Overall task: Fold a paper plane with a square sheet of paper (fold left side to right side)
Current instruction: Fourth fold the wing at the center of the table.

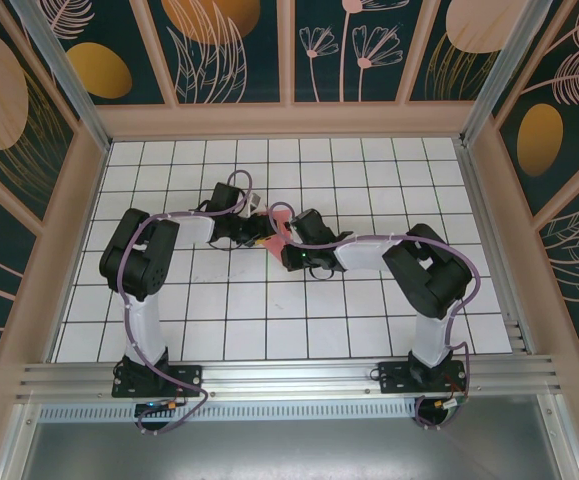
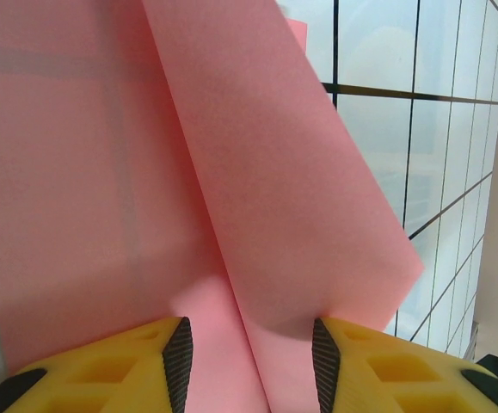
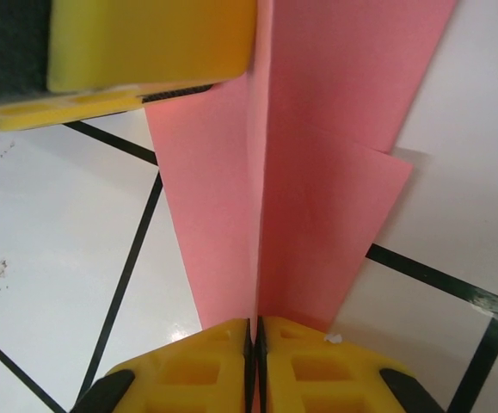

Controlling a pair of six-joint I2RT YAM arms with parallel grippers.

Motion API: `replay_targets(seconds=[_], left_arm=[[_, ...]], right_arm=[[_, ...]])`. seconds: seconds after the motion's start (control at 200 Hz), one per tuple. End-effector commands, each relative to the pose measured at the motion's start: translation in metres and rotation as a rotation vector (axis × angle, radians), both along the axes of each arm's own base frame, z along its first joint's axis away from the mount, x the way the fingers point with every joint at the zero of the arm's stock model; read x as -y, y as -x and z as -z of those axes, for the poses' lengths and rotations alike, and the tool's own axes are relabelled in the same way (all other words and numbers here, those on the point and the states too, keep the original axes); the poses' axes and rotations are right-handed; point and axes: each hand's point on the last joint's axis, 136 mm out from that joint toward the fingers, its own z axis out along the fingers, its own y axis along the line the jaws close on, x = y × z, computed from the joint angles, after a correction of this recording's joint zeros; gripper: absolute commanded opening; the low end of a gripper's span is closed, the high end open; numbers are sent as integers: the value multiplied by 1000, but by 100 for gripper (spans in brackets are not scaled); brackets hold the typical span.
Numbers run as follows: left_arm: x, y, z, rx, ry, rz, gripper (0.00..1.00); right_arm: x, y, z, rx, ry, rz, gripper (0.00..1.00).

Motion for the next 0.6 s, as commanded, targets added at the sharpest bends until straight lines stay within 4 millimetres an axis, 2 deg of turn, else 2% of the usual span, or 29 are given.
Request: replay_targets(seconds=[0.0, 0.215, 0.365, 0.596], left_arm=[[-9, 3, 28, -28, -91, -4, 45], [-11, 4, 34, -38, -114, -7, 45], [-12, 5, 36, -41, -122, -9, 45], [-12, 5, 33, -37, -122, -9, 45]], right_arm=[[-4, 0, 0, -20, -30, -19, 16], [-5, -5, -16, -21, -98, -23, 21], [-2, -11, -39, -7, -152, -26, 28], [13, -40, -74, 0, -291, 10, 34]])
